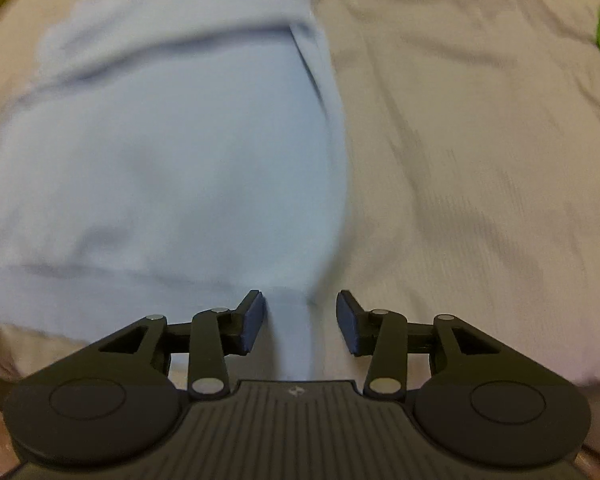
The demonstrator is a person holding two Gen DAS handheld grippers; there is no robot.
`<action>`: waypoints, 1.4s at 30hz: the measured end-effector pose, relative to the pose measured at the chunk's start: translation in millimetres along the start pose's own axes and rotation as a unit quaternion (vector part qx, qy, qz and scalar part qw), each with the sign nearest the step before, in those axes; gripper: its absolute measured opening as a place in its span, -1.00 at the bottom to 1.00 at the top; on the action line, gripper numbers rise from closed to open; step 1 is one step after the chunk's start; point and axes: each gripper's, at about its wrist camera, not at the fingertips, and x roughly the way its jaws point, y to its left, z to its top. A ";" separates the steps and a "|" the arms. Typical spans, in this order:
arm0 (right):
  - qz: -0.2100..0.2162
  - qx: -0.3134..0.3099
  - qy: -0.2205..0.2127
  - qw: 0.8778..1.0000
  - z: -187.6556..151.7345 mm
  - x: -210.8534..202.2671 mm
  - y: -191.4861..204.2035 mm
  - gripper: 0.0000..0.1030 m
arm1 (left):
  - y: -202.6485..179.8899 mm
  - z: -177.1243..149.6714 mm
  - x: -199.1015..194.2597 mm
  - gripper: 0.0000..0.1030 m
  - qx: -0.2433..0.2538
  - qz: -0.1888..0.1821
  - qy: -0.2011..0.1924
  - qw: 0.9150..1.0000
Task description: Fold clothes
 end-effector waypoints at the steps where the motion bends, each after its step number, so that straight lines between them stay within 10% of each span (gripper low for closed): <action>1: 0.010 0.004 -0.007 1.000 -2.7 -7.2 -2.1 -0.19 | -4.8 -3.0 -14.4 -0.59 0.003 0.001 -0.013 1.000; 12: 0.060 -0.024 -0.094 0.994 0.1 -96.6 4.1 0.12 | -16.0 -18.7 -111.6 -0.54 -0.013 0.001 -0.072 0.997; 28: 0.074 -0.067 -0.103 0.990 -37.2 -130.0 14.2 0.16 | -11.2 -43.9 -115.7 -0.54 -0.017 -0.023 -0.072 0.997; 37: 0.049 -0.073 -0.087 0.992 -55.6 -113.7 4.1 0.16 | 3.7 -67.2 -76.4 -0.54 0.089 -0.002 -0.090 0.992; 42: 0.035 -0.107 -0.093 0.989 -59.2 -93.7 8.8 0.16 | 12.8 -65.8 -38.7 -0.54 0.203 0.033 -0.130 0.970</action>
